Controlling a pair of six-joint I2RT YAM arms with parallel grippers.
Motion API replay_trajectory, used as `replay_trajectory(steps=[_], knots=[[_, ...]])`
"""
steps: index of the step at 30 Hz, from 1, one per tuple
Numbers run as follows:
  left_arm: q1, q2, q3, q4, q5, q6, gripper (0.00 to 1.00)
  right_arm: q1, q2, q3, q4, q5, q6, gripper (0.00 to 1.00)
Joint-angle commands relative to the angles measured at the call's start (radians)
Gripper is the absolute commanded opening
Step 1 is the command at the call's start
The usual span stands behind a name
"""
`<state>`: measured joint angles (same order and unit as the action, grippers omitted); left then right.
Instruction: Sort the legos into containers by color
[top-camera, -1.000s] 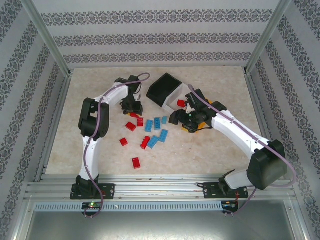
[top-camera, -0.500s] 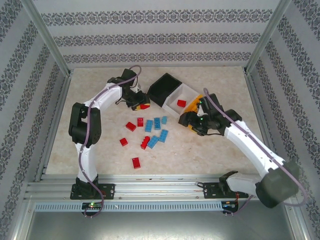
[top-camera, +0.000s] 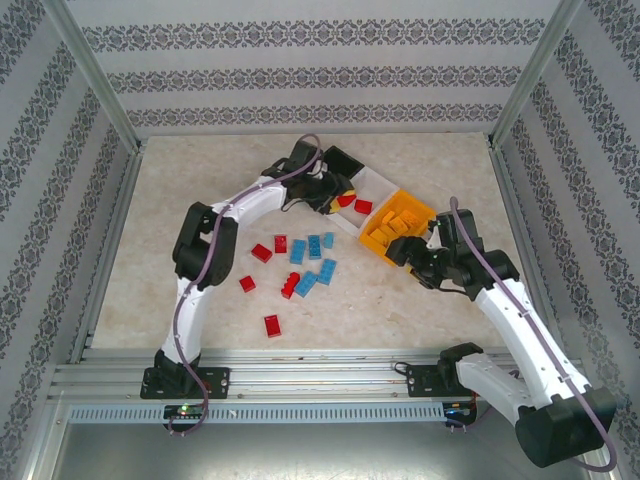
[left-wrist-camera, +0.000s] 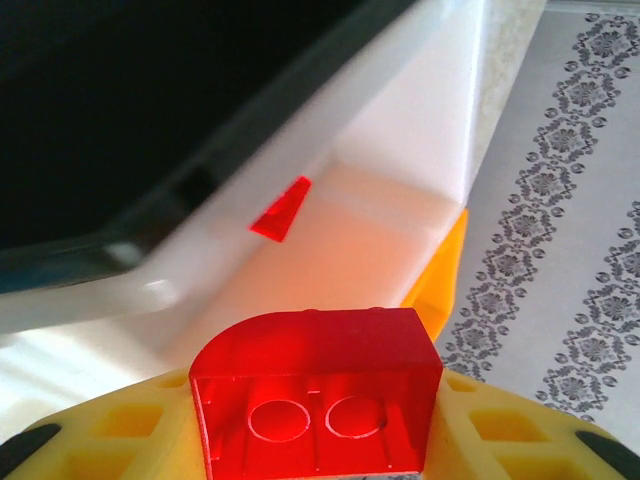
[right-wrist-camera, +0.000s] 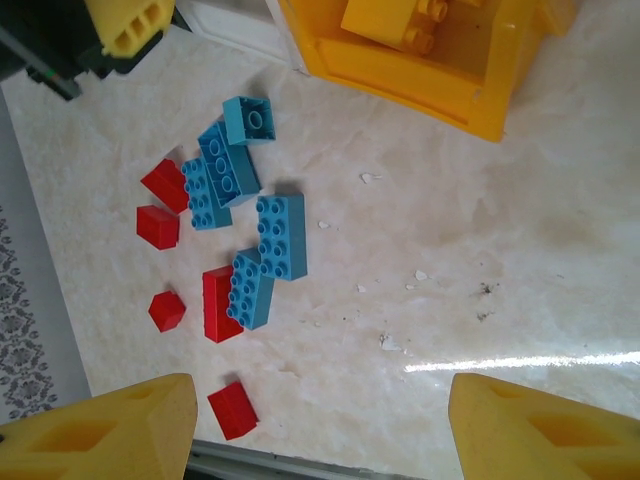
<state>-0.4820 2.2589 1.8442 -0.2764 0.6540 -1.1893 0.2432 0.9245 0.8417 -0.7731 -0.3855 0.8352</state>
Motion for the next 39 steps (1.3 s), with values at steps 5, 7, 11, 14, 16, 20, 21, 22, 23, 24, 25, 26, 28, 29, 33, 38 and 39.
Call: replay_trajectory(steps=[5,7,11,14,16,20,21,22,23,24,25,26,28,29,33,38,39], knots=[[-0.015,0.1,0.186,-0.048,-0.019,-0.044,0.55,-0.032,-0.051,0.008,-0.084,-0.011,-0.066,0.68],[-0.017,0.114,0.21,-0.056,-0.019,-0.046,0.58,-0.045,-0.062,0.005,-0.095,-0.014,-0.077,0.68],[-0.019,0.125,0.236,-0.07,-0.015,-0.046,0.61,-0.068,-0.079,-0.006,-0.096,-0.024,-0.079,0.68],[-0.02,0.115,0.24,-0.084,-0.008,-0.031,0.61,-0.073,-0.074,-0.003,-0.087,-0.031,-0.076,0.68],[-0.02,0.096,0.24,-0.11,-0.007,-0.001,0.61,-0.073,-0.064,-0.001,-0.075,-0.038,-0.073,0.68],[-0.014,0.033,0.246,-0.254,-0.033,0.145,0.61,-0.072,-0.026,-0.001,-0.039,-0.051,-0.064,0.68],[-0.009,0.014,0.247,-0.305,-0.049,0.197,0.61,-0.071,-0.014,0.0,-0.027,-0.054,-0.06,0.68],[-0.006,-0.004,0.248,-0.357,-0.065,0.245,0.62,-0.072,-0.001,0.002,-0.015,-0.057,-0.057,0.68],[-0.002,-0.026,0.25,-0.42,-0.091,0.306,0.62,-0.071,0.018,0.007,-0.001,-0.064,-0.053,0.68],[0.002,-0.047,0.255,-0.494,-0.128,0.376,0.63,-0.068,0.041,0.015,0.013,-0.073,-0.047,0.68],[0.005,-0.063,0.26,-0.563,-0.166,0.439,0.63,-0.064,0.061,0.023,0.025,-0.079,-0.044,0.68],[0.006,-0.08,0.264,-0.641,-0.211,0.512,0.65,-0.055,0.086,0.037,0.037,-0.085,-0.042,0.68],[0.007,-0.101,0.262,-0.783,-0.308,0.64,0.67,-0.028,0.135,0.064,0.055,-0.08,-0.044,0.68],[0.007,-0.114,0.243,-0.844,-0.355,0.697,0.69,-0.01,0.162,0.084,0.061,-0.076,-0.047,0.68],[0.013,-0.167,0.103,-0.936,-0.481,0.794,0.75,0.068,0.248,0.134,0.085,-0.052,-0.045,0.68],[0.033,-0.221,-0.072,-0.882,-0.508,0.778,0.75,0.149,0.308,0.158,0.121,-0.029,-0.015,0.68],[0.038,-0.225,-0.098,-0.867,-0.508,0.77,0.75,0.162,0.317,0.164,0.119,-0.025,-0.015,0.68]])
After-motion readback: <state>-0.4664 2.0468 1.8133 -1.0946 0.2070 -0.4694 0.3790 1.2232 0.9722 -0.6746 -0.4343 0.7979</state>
